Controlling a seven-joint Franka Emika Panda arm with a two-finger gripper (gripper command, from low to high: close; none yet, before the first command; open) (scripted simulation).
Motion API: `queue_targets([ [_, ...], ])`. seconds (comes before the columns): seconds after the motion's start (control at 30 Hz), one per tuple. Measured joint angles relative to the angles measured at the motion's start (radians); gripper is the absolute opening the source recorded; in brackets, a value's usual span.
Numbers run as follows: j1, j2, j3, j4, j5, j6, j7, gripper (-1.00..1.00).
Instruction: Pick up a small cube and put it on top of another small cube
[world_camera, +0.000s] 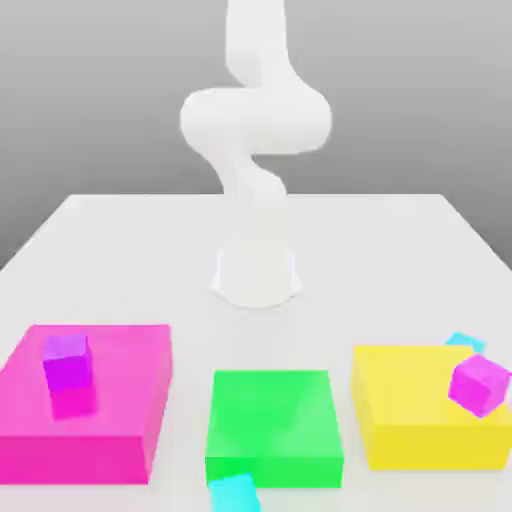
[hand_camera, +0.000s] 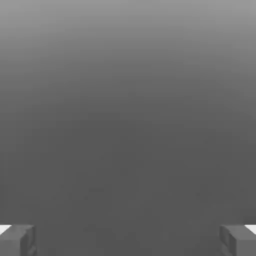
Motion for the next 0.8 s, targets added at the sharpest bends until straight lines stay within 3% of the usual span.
queue_targets([
  [0.53,0.425,0.412,0.005,-0.189,0.031,0.236,-0.718,0.00],
  [0.8,0.586,0.616,0.059,-0.282,0.042,0.353,-1.070,0.00],
])
